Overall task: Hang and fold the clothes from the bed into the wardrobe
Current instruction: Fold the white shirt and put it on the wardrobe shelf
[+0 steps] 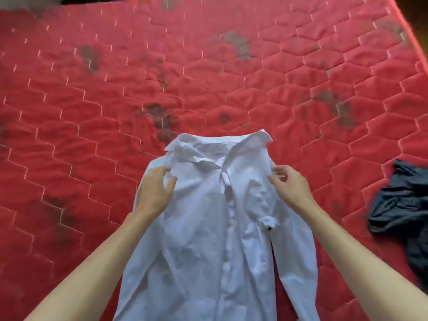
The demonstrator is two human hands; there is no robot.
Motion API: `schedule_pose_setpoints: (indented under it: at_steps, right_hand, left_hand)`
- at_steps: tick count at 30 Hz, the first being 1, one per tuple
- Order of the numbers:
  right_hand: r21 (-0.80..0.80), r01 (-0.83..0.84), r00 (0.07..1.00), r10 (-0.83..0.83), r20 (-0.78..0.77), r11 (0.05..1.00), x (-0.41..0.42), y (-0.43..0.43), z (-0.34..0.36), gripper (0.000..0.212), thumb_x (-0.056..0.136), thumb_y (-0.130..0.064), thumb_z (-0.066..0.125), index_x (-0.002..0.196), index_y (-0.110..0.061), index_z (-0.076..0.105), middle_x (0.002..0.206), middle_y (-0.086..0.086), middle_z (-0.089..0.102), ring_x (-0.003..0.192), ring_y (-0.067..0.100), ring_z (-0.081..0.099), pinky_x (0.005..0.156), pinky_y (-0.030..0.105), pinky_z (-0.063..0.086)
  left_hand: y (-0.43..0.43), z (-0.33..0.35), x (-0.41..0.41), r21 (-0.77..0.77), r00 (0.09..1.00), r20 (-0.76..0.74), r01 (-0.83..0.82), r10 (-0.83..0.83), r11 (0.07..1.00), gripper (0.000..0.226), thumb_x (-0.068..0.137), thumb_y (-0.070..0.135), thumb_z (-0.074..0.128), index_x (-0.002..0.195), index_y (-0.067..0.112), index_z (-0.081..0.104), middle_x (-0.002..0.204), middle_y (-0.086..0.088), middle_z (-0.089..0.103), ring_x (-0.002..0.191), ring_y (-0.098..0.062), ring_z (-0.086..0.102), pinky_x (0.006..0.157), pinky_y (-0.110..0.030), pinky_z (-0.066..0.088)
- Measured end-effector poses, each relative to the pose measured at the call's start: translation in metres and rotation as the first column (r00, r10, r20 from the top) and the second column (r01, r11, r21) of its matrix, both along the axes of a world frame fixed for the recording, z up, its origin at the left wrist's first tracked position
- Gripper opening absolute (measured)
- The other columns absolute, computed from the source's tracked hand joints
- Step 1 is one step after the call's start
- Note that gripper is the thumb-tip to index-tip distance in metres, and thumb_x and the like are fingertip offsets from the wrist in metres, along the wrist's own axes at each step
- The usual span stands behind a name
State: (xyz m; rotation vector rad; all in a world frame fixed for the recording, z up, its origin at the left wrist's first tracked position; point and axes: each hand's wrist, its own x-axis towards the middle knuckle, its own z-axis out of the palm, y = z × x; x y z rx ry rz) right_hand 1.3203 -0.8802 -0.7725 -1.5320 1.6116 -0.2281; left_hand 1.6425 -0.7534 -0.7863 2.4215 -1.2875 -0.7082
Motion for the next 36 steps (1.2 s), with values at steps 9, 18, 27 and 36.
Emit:
schedule_pose_setpoints:
  at_steps: [9, 18, 27, 36]
  right_hand:
    - [0.004, 0.188, 0.908, -0.172, -0.382, 0.982, -0.105, 0.189, -0.048, 0.071, 0.080, -0.044, 0.076, 0.135, -0.013, 0.046, 0.125, 0.012, 0.050, 0.115, 0.032, 0.048, 0.100, 0.045, 0.041]
    - [-0.033, 0.310, 0.858, -0.294, -0.420, 0.950, -0.139, 0.166, -0.029, 0.018, 0.091, -0.020, 0.061, 0.090, -0.002, 0.064, 0.093, 0.028, 0.068, 0.091, 0.046, 0.063, 0.073, 0.043, 0.045]
    - [-0.092, 0.294, 0.939, -0.306, -0.160, 0.951, -0.100, 0.175, 0.036, 0.041, 0.088, -0.016, 0.068, 0.127, -0.010, 0.058, 0.114, 0.007, 0.066, 0.104, 0.023, 0.062, 0.090, 0.029, 0.040]
    - [0.463, 0.274, 0.941, -0.135, -0.310, 0.843, -0.064, 0.383, -0.033, 0.046, 0.083, -0.035, 0.072, 0.114, -0.003, 0.058, 0.116, 0.016, 0.066, 0.107, 0.037, 0.062, 0.076, 0.034, 0.045]
  left_hand:
    - [0.190, -0.057, -0.048, 0.157, 0.930, 0.292, -0.279, 0.226, 0.947, 0.087, 0.080, 0.020, 0.076, 0.150, 0.003, 0.028, 0.151, -0.029, 0.031, 0.135, -0.049, 0.034, 0.107, -0.061, 0.032]
    - [0.245, -0.008, 0.025, 0.225, 0.909, 0.373, -0.283, 0.186, 0.933, 0.020, 0.081, -0.005, 0.060, 0.100, 0.000, 0.058, 0.089, -0.025, 0.048, 0.076, -0.050, 0.058, 0.065, -0.056, 0.047]
    - [0.225, 0.014, 0.045, 0.146, 0.934, 0.275, -0.275, 0.228, 0.950, 0.043, 0.084, 0.007, 0.063, 0.127, 0.003, 0.057, 0.121, -0.029, 0.055, 0.112, -0.048, 0.053, 0.093, -0.054, 0.045]
    - [0.358, -0.036, -0.128, 0.612, 0.992, -0.007, -0.098, 0.129, 0.785, 0.055, 0.079, 0.063, 0.065, 0.107, 0.015, 0.062, 0.108, -0.006, 0.068, 0.105, -0.029, 0.065, 0.080, -0.037, 0.052]
